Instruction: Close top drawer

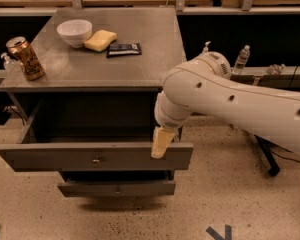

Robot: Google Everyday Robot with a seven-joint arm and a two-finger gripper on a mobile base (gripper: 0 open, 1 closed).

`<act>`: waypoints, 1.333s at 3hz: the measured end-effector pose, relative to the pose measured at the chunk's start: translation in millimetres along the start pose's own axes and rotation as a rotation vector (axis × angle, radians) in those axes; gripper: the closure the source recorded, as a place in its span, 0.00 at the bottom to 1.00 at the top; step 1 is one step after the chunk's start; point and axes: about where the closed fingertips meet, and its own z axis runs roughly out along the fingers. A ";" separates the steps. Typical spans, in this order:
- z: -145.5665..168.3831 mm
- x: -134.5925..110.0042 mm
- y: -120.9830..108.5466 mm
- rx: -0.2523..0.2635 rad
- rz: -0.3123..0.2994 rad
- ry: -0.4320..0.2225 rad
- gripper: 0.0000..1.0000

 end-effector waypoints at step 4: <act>49.9 -51.5 141.6 -0.170 0.195 -0.416 0.95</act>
Offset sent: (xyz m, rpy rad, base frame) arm -0.1245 0.0749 -0.0463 0.3540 0.1163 0.0720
